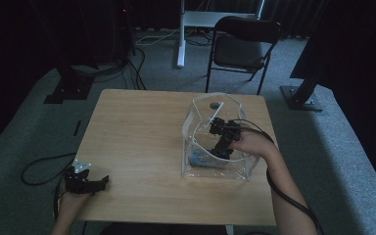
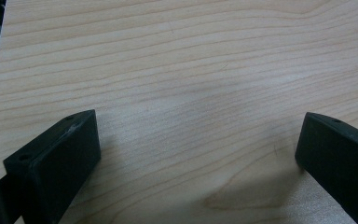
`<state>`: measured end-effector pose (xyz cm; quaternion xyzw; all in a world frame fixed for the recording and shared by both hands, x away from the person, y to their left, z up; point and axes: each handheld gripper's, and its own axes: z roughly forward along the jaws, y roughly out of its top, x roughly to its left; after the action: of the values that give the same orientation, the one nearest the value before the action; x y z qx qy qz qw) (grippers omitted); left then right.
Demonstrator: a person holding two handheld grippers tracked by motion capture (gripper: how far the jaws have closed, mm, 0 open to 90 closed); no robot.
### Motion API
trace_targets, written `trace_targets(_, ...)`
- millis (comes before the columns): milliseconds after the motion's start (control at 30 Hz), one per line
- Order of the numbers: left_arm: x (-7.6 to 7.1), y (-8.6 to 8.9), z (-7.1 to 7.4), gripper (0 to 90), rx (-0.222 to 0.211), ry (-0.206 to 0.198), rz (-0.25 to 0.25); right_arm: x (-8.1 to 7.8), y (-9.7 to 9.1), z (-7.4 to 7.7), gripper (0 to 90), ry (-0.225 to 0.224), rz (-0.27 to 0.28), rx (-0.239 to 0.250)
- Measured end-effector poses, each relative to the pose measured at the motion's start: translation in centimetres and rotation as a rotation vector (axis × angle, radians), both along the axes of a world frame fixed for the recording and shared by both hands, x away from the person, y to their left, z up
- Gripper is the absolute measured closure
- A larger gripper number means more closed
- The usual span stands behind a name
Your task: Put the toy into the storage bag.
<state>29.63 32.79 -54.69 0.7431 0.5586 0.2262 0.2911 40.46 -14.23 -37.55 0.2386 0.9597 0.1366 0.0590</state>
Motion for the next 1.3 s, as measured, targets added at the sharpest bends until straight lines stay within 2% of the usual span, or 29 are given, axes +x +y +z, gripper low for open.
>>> trace_targets(33,0.0,0.0,0.0,0.3,-0.001,-0.001,0.001,0.0,-0.1,0.1,13.5,0.0,0.001,0.01)
trace_targets(100,0.0,0.0,0.0,0.3,-0.001,-0.001,0.001,-0.2,-0.3,0.5,13.4,0.015,0.011,0.068)
trace_targets(233,0.0,0.0,0.0,0.3,-0.001,-0.001,0.002,-0.4,-0.7,1.1,13.4,-0.018,-0.002,0.108)
trace_targets(500,0.0,0.0,0.0,0.3,-0.002,-0.001,0.002,-0.7,-1.5,1.7,13.4,-0.025,-0.014,0.182)
trace_targets(633,0.0,0.0,0.0,0.3,-0.001,-0.001,0.002,-0.9,-1.7,2.0,13.4,-0.049,-0.022,0.196)
trace_targets(667,0.0,0.0,0.0,0.3,-0.001,-0.001,0.002,-1.2,-2.1,2.3,13.3,-0.063,-0.024,0.22)
trace_targets(833,0.0,0.0,0.0,0.3,-0.002,-0.001,0.002,-2.1,-2.9,2.9,13.3,-0.116,-0.019,0.264)
trace_targets(1167,0.0,0.0,0.0,0.3,-0.001,0.0,0.002,-3.5,-4.1,3.1,13.3,-0.156,-0.034,0.371)
trace_targets(1233,0.0,0.0,0.0,0.3,-0.001,0.0,0.001,-3.7,-4.2,3.1,13.3,-0.178,-0.038,0.382)
trace_targets(1300,0.0,0.0,0.0,0.3,-0.001,0.0,0.001,-4.0,-4.4,3.1,13.1,-0.178,-0.031,0.398)
